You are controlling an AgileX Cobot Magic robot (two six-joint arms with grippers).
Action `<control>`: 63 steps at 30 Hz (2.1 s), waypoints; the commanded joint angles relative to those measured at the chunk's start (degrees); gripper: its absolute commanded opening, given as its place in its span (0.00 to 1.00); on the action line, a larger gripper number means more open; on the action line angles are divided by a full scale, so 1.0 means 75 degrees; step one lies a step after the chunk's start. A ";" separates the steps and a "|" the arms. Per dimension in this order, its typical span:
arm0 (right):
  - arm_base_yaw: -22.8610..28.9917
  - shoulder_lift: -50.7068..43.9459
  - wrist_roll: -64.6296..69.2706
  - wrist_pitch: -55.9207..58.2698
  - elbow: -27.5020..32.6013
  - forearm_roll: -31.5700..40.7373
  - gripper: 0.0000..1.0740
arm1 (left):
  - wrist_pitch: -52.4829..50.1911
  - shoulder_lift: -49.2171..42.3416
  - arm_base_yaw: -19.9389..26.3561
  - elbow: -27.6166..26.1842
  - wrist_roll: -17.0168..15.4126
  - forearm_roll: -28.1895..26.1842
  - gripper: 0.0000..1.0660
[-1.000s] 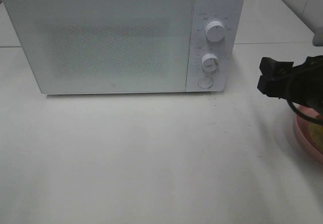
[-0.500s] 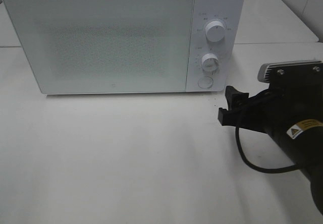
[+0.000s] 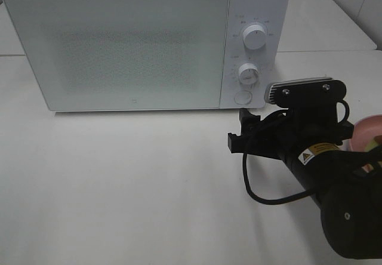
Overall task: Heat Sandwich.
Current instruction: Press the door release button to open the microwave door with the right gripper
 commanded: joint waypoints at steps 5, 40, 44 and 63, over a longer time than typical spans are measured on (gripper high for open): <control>0.0031 0.0000 0.0244 -0.0435 -0.0061 0.0031 0.71 | -0.0015 -0.0199 -0.0046 0.0023 0.0023 -0.0038 0.95; 0.0008 0.0000 1.1918 -0.0053 -0.0061 0.0031 0.15 | -0.0015 -0.0199 -0.0046 0.0023 0.0023 -0.0038 0.95; 0.0008 0.0000 1.2261 -0.0053 -0.0061 0.0031 0.00 | -0.0015 -0.0199 -0.0046 0.0023 0.0023 -0.0038 0.95; -0.1276 0.0031 1.1818 0.1658 -0.0924 -0.0787 0.01 | -0.0015 -0.0199 -0.0046 0.0023 0.0023 -0.0038 0.95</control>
